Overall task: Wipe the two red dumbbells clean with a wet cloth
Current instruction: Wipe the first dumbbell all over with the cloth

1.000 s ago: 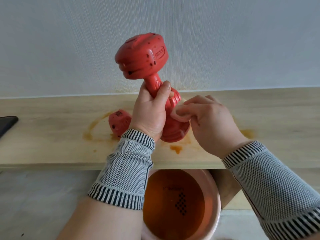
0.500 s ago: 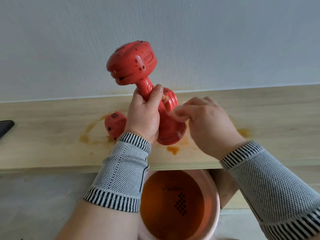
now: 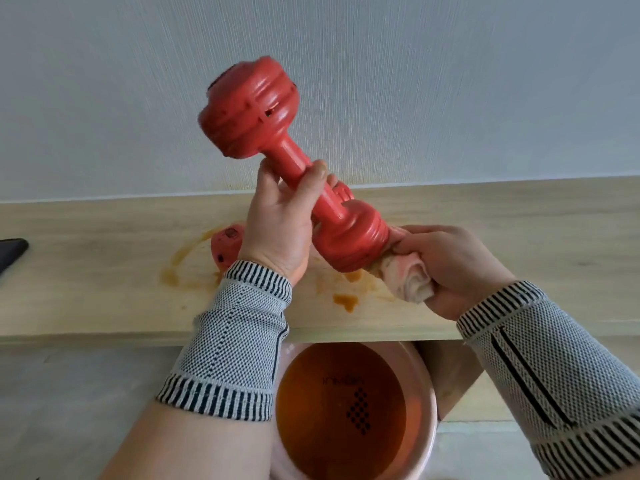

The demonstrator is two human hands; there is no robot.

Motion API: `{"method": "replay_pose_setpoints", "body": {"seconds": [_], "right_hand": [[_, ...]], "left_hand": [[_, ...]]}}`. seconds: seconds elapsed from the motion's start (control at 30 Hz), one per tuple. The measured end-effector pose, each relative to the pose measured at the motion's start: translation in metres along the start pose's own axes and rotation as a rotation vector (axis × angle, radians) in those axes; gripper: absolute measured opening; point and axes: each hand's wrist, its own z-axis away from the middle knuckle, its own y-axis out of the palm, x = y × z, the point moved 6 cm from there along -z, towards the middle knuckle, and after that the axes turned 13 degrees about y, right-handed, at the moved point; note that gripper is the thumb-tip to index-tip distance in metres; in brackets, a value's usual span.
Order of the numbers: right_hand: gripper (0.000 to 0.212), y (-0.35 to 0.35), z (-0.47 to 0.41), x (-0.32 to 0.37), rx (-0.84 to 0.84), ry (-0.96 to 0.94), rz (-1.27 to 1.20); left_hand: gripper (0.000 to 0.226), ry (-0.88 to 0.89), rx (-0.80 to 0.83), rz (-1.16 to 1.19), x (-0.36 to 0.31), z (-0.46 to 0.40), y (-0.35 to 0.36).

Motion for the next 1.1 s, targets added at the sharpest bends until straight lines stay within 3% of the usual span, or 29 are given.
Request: {"method": "replay_pose_setpoints", "body": {"seconds": [0.1,0.2,0.3,0.37,0.47,0.53,0.63,0.7,0.83,1.0,1.1], "right_hand": [[0.022,0.002,-0.001,0.001,0.059,0.006,-0.038],[0.016,0.002,0.007,0.015,0.008,-0.096,0.061],[0.010,-0.004,0.023,0.042,-0.283,-0.394,0.331],[0.021,0.013,0.039,0.056,-0.405,-0.699,0.534],[0.038,0.062,0.049,0.042,-0.313,-1.079,1.025],[0.042,0.069,0.039,0.028,-0.260,-1.070,1.136],[0.044,0.051,0.027,0.033,-0.369,-0.997,1.031],[0.037,0.050,0.030,0.036,-0.398,-1.051,1.044],[0.032,0.074,0.041,0.024,-0.258,-1.170,1.180],[0.042,0.043,0.032,0.040,-0.358,-1.005,1.000],[0.033,0.065,0.040,0.028,-0.253,-1.071,1.186]], "left_hand": [[0.010,-0.001,0.039,0.056,0.000,-0.003,0.000],[0.009,-0.018,-0.042,0.129,0.000,-0.005,-0.007],[0.009,0.009,-0.091,0.064,0.003,-0.007,-0.013],[0.014,0.070,-0.065,-0.093,0.003,-0.008,-0.013],[0.021,0.111,-0.023,-0.283,0.005,-0.005,-0.008],[0.028,0.105,-0.007,-0.333,0.007,-0.002,-0.006],[0.034,0.115,0.002,-0.391,0.008,0.001,-0.006],[0.036,0.109,0.000,-0.396,0.009,0.001,-0.005],[0.028,0.082,-0.015,-0.325,0.013,-0.002,-0.008],[0.031,0.071,0.027,-0.303,0.011,0.002,-0.002],[0.019,0.069,0.013,-0.304,0.013,0.004,-0.003]]}}
